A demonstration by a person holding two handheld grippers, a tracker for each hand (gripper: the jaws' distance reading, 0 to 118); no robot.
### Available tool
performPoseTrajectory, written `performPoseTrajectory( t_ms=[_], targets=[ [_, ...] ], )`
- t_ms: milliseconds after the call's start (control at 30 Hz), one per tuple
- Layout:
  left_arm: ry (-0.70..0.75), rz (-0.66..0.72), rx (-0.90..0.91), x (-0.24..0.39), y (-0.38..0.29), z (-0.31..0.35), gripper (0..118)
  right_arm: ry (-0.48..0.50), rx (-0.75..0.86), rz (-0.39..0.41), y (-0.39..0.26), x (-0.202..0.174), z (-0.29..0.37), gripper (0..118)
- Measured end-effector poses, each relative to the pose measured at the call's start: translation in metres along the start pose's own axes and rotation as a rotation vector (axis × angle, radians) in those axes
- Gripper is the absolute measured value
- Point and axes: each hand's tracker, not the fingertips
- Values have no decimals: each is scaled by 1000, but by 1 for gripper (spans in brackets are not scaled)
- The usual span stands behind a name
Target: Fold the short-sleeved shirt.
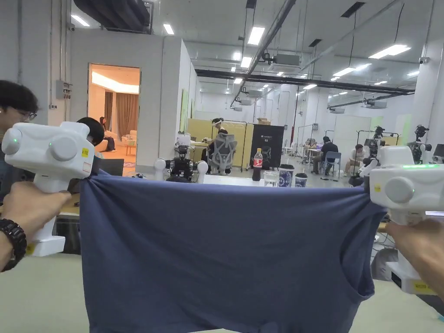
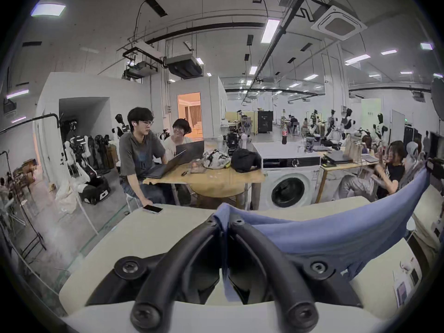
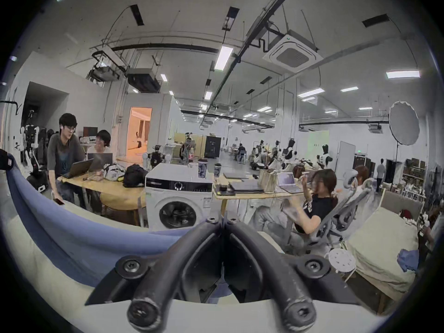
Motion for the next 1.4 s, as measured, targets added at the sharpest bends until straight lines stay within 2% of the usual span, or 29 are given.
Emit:
performPoseTrajectory(
  t_ms=[233, 433, 833, 1133, 1233, 1400],
  targets=[
    [-49, -2, -103, -5, -103, 21, 0, 24, -117, 55, -90, 5, 46, 0],
    [-74, 3, -157, -13, -171, 72, 0, 40, -161, 21, -143, 16, 113, 0],
    [-130, 38, -313, -28, -278, 161, 0, 78, -320, 62, -227, 20, 221, 0],
    [-188, 9, -629, -38, -393, 141, 0, 157, -621, 135, -321, 6, 243, 0],
    [-166, 0, -705, -38, -421, 128, 0, 134, -717, 167, -347, 5, 245, 0],
    [-163, 43, -762, -39, -448, 116, 0, 123, -805, 147, -380, 10, 243, 0]
  ],
)
